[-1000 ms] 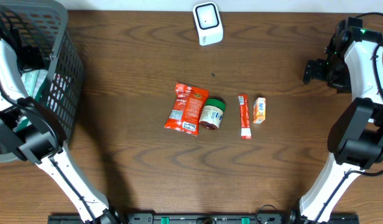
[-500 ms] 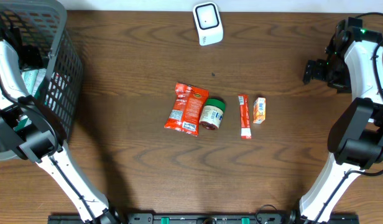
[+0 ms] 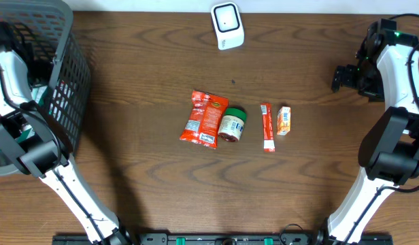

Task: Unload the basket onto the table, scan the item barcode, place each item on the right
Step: 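Reach into the basket and grasp the mint-green wipes pack with left gripper, then carry the wipes pack out of the basket toward the red pouch, then lay the wipes pack left of the red pouch and release it, then move the left gripper back into the grey basket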

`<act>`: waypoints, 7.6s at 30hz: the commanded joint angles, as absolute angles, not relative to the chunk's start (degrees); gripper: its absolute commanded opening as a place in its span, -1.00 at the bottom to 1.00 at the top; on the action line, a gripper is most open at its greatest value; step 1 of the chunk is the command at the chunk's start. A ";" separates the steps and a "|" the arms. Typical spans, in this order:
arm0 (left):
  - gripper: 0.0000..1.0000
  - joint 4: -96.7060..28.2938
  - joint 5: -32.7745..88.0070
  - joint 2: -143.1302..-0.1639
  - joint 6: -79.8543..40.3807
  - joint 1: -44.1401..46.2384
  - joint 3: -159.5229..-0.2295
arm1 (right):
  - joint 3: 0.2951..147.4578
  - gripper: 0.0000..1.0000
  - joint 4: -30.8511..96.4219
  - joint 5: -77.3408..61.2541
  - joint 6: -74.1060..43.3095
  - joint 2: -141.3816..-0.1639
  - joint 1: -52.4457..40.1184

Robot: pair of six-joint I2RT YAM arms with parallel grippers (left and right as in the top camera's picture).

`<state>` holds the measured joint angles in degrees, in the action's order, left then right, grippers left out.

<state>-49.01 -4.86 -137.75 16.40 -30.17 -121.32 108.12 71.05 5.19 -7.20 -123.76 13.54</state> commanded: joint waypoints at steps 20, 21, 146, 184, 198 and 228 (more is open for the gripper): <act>-0.39 -43.53 -5.61 -141.36 16.69 -30.22 -117.40 | 109.06 0.99 71.09 5.72 -7.88 -122.26 13.67; -0.51 -43.33 -5.61 -141.12 16.69 -30.20 -117.62 | 109.06 0.99 71.09 5.72 -7.86 -122.26 13.67; 0.23 -37.43 2.15 -101.78 -14.13 16.69 -71.81 | 109.06 0.99 71.09 5.72 -7.88 -122.26 13.67; 0.61 -51.07 -14.94 -84.49 -9.82 6.74 -93.56 | 109.06 0.99 71.09 5.72 -7.88 -122.26 13.67; 0.78 -44.60 -12.40 -86.56 -7.35 -30.81 -97.62 | 109.06 0.99 71.09 5.72 -7.88 -122.23 13.67; 0.96 -51.11 1.30 -122.61 15.42 -31.59 -96.57 | 109.06 0.99 71.09 5.72 -7.86 -122.23 13.67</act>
